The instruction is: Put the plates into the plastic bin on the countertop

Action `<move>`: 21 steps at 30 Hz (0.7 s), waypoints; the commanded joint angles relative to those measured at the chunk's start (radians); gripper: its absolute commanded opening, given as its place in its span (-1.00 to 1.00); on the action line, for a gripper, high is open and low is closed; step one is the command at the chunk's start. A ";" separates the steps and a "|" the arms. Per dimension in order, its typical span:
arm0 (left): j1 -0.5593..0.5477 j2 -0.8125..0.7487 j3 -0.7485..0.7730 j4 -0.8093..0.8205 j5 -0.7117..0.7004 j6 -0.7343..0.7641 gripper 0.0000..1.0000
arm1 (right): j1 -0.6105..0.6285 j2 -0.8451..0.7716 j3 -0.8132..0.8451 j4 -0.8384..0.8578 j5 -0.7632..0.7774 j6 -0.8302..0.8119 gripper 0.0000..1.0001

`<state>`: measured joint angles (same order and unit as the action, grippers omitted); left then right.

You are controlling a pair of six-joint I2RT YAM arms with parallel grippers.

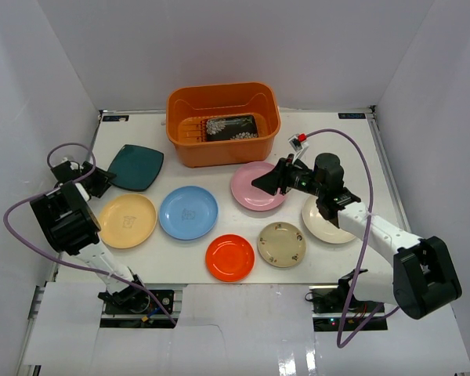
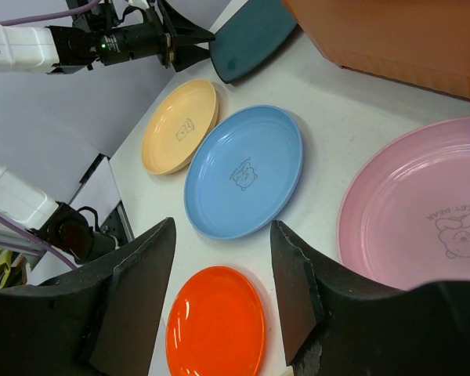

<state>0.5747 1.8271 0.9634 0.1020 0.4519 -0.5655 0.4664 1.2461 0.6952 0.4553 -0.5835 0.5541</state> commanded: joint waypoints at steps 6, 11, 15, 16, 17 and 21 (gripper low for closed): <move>0.004 0.007 -0.012 0.019 -0.021 0.052 0.14 | 0.006 0.013 0.004 0.056 -0.012 -0.003 0.15; 0.005 0.058 -0.017 0.073 0.013 0.016 0.15 | 0.009 0.018 0.003 0.051 -0.013 -0.005 0.15; 0.004 0.107 -0.023 0.160 0.063 -0.043 0.13 | 0.012 0.021 0.003 0.045 -0.001 -0.017 0.15; 0.005 0.129 -0.025 0.174 0.083 -0.065 0.11 | 0.012 0.022 0.006 0.043 0.001 -0.016 0.14; 0.005 0.138 -0.029 0.188 0.091 -0.079 0.02 | 0.014 0.026 0.007 0.043 0.005 -0.017 0.14; 0.005 0.162 -0.061 0.289 0.111 -0.126 -0.26 | 0.015 0.035 0.006 0.048 0.014 -0.019 0.14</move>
<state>0.5816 1.9587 0.9413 0.3511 0.5438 -0.6544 0.4747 1.2694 0.6952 0.4671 -0.5789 0.5518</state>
